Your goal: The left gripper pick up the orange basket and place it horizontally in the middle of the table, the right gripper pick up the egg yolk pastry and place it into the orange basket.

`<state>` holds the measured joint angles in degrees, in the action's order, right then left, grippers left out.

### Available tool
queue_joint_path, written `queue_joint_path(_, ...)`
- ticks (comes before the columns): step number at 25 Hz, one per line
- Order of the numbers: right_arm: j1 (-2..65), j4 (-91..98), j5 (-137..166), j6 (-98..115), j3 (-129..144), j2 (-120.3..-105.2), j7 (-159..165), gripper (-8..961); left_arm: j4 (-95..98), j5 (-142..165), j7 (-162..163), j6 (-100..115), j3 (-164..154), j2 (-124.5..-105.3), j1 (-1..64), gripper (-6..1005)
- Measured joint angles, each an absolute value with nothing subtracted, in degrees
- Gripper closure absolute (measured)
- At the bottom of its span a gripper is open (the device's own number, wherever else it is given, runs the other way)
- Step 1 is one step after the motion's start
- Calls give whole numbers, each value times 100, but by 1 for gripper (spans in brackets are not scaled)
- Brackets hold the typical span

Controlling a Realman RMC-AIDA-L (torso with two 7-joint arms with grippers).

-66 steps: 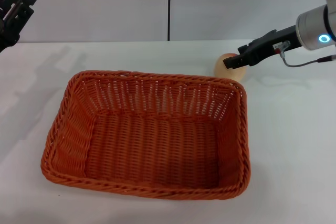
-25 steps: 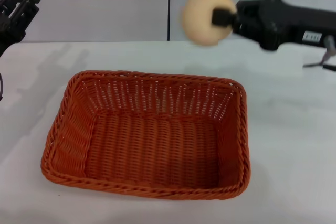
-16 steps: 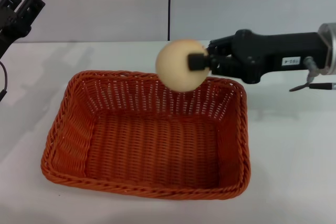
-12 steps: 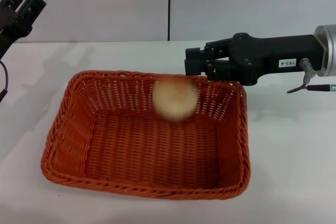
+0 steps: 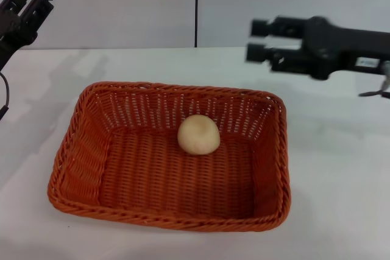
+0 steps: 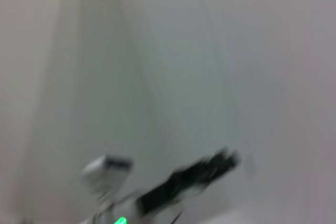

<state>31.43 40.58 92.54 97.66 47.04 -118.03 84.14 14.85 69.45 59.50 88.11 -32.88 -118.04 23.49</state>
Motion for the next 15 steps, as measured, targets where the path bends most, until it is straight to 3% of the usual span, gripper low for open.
queue_joint_path(3, 2683, 3841, 8738, 9584, 4413, -11897, 7337, 307, 1485, 6934, 5956, 8817, -3287, -11804, 2340, 413)
queue_joint_path(15, 1622, 1034, 5276, 9865, 3090, -11915, 2932, 288, 1529, 6906, 5901, 8796, -3076, -11795, 2296, 413)
